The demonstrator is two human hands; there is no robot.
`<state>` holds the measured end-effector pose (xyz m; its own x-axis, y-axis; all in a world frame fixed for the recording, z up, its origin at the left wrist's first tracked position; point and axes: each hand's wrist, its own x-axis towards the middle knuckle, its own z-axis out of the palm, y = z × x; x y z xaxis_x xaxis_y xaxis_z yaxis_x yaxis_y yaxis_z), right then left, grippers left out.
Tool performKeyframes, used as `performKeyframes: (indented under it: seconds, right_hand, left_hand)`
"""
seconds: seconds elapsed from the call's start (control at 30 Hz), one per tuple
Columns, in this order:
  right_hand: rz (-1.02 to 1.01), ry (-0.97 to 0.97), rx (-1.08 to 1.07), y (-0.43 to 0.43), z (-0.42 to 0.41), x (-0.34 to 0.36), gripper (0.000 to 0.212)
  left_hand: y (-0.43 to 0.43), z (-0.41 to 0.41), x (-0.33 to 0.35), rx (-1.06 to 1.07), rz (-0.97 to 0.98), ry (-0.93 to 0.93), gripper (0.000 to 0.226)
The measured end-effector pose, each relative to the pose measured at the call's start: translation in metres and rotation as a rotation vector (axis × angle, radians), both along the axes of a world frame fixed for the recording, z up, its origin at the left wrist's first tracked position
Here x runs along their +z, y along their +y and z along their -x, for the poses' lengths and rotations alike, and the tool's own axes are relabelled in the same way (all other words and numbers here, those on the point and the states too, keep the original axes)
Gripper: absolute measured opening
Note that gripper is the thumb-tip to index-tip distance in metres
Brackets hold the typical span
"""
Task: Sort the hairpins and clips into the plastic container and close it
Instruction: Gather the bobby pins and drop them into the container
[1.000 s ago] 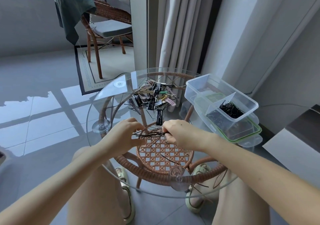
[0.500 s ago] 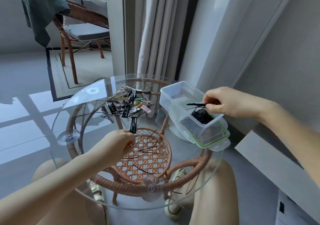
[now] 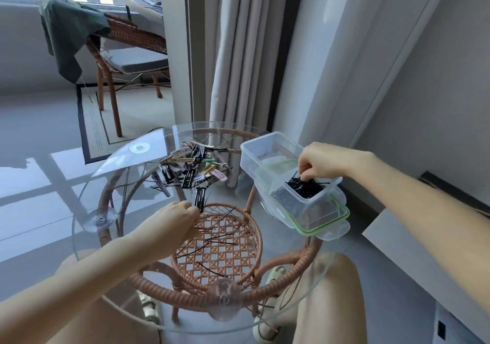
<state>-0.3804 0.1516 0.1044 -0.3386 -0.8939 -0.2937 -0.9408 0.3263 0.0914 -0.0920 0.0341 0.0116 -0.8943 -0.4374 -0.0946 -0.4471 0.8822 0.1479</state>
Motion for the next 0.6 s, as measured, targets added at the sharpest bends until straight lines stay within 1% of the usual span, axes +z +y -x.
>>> performKeyframes:
  seconds: [0.07,0.1,0.13,0.17,0.2,0.23,0.27,0.33,0.4,0.43,0.5,0.57,0.6]
  right_hand:
    - [0.148,0.147,0.031,0.010,-0.013,0.002,0.020]
    - [0.261,0.146,0.054,0.016,-0.026,0.003,0.023]
    - [0.369,0.054,0.080,0.022,-0.043,0.002,0.027]
    - [0.429,-0.090,0.115,0.028,-0.063,-0.001,0.032]
    - [0.421,-0.223,0.161,0.033,-0.085,-0.007,0.043]
    - [0.352,-0.292,0.212,0.035,-0.105,-0.016,0.057]
    - [0.262,-0.288,0.259,0.034,-0.120,-0.029,0.072]
    - [0.146,-0.207,0.315,0.025,-0.138,-0.057,0.095]
    - [0.100,-0.174,0.278,0.013,-0.146,-0.078,0.106]
    - [0.107,-0.162,0.255,0.008,-0.150,-0.084,0.106]
    - [0.191,-0.165,0.206,0.001,-0.161,-0.093,0.095]
    - [0.285,-0.220,0.170,-0.004,-0.173,-0.100,0.072]
    - [0.307,-0.237,0.168,-0.006,-0.178,-0.102,0.060]
  left_hand:
    - [-0.004,-0.010,0.011,0.007,-0.048,-0.024,0.039]
    - [-0.006,-0.013,0.014,0.000,-0.065,-0.035,0.041]
    - [-0.007,-0.017,0.016,-0.008,-0.076,-0.045,0.043]
    - [-0.007,-0.020,0.017,-0.014,-0.080,-0.049,0.044]
    - [-0.007,-0.022,0.016,-0.011,-0.081,-0.044,0.044]
    - [-0.006,-0.024,0.015,-0.003,-0.078,-0.033,0.043]
    - [-0.005,-0.024,0.014,0.007,-0.076,-0.016,0.042]
    - [-0.002,-0.024,0.012,0.023,-0.080,0.028,0.037]
    - [0.001,-0.024,0.012,0.042,-0.093,0.065,0.037]
    - [0.003,-0.026,0.012,0.046,-0.103,0.072,0.040]
    - [0.008,-0.030,0.010,0.043,-0.118,0.065,0.048]
    - [0.011,-0.034,0.007,0.032,-0.123,0.064,0.051]
    - [0.013,-0.033,0.005,0.029,-0.134,0.074,0.047]
